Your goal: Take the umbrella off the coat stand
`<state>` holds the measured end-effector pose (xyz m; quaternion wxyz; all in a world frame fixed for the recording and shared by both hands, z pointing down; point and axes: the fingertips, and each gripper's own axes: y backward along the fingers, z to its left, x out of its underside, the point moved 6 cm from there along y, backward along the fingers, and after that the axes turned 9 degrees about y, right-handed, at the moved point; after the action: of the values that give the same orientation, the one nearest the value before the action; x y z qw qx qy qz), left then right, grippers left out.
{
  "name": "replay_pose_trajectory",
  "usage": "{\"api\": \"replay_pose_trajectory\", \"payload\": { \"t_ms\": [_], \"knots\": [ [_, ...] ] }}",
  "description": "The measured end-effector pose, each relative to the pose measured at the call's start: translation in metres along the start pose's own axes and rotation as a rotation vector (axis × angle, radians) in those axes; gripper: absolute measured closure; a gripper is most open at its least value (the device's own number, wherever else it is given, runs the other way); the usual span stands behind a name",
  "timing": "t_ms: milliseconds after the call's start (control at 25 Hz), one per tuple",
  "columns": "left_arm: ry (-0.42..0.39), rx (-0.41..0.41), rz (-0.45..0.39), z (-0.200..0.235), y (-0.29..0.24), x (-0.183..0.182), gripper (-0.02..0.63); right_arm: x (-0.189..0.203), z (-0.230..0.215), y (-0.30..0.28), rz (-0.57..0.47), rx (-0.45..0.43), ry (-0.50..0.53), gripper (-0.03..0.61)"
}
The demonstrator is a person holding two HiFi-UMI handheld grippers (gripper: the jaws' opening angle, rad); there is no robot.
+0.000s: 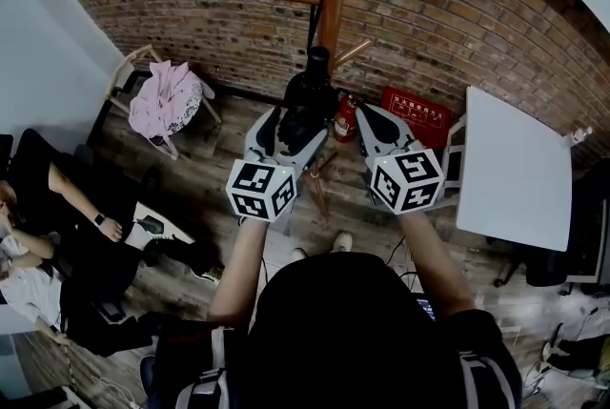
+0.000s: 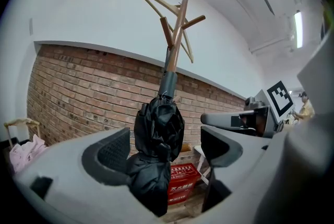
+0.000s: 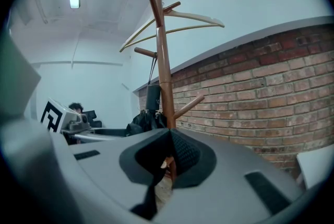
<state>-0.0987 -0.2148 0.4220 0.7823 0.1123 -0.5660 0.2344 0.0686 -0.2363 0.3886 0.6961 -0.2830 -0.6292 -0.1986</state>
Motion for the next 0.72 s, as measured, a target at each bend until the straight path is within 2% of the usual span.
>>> {"api": "replay_pose_trajectory", "payload": {
  "t_ms": [320,720],
  "knots": [
    [0.06,-0.002,0.036,0.007,-0.013,0.006,0.212,0.002,-0.006,-0.006,0.007,-0.002,0.003,0.549],
    [0.054,-0.02,0.068,0.015,-0.034,0.007,0.212,0.006,-0.017,-0.016,0.024,-0.002,-0.006,0.549]
  ]
}}
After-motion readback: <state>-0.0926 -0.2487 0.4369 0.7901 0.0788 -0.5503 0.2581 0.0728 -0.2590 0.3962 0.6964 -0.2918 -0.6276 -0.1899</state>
